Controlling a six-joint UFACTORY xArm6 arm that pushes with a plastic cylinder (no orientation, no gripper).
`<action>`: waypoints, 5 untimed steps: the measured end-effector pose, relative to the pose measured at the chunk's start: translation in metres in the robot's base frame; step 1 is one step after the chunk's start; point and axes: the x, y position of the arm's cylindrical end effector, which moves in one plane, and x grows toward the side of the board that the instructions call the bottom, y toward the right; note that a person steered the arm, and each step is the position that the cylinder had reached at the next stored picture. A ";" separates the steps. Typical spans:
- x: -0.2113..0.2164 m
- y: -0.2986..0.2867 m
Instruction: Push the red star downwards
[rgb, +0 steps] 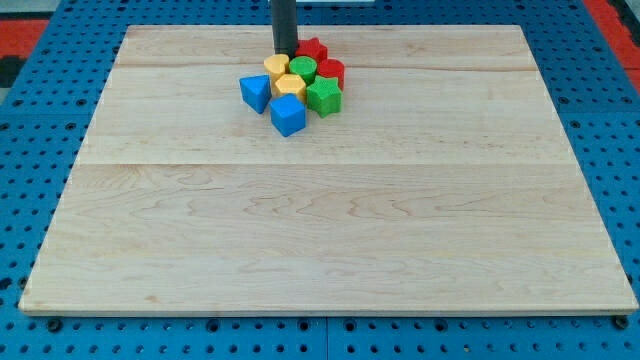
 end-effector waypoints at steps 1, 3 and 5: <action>0.000 0.000; -0.035 -0.003; -0.032 0.047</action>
